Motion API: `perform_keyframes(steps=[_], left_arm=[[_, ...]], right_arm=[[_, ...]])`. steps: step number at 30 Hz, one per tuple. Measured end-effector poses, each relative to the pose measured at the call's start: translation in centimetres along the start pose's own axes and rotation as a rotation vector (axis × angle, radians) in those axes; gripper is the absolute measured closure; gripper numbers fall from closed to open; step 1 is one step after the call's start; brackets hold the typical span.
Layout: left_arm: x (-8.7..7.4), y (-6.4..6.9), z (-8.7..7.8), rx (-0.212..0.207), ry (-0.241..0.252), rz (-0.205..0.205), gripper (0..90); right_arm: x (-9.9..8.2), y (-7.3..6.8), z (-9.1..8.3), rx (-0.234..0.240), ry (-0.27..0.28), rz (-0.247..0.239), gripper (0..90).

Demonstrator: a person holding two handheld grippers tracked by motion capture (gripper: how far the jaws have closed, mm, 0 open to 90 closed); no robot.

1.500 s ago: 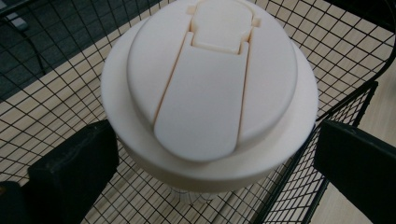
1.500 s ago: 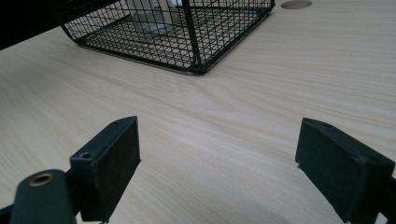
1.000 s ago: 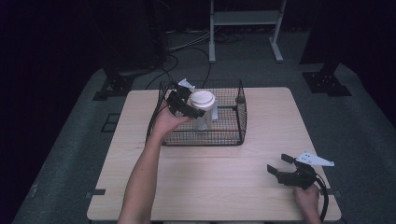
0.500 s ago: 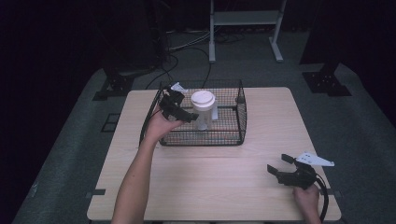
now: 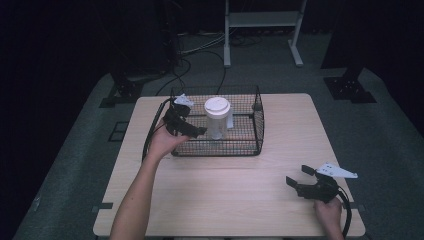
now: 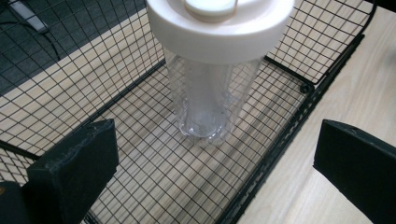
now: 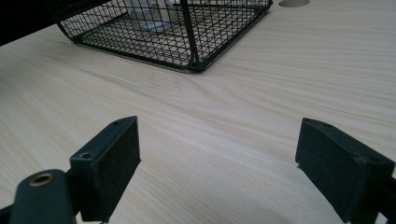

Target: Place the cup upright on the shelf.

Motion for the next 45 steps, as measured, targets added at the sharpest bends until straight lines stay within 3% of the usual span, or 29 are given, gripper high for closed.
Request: perform_keyframes(steps=[10, 27, 45], left_arm=[[-0.9, 1.6, -1.4, 0.000, 0.028, 0.040, 0.0], [-2.6, 4.6, -2.7, -0.033, 0.050, 0.112, 0.0], [-5.1, 7.3, -2.7, -0.067, 0.070, 0.143, 0.0]], right_arm=[[0.0, 0.0, 0.0, -0.004, -0.005, 0.000, 12.9], [0.0, 0.1, 0.1, -0.015, -0.008, -0.013, 12.9], [-0.1, -0.1, 0.1, -0.017, -0.013, -0.006, 12.9]])
Point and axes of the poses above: each handheld gripper's, and its own axes: z roughly forward along the jaws, x roughly out of its top, y roughly to its right, the point moved 8 cm from there along z, roughly forward along the jaws, and after that the axes turned 13 degrees about -y, right-handed, at the moved point
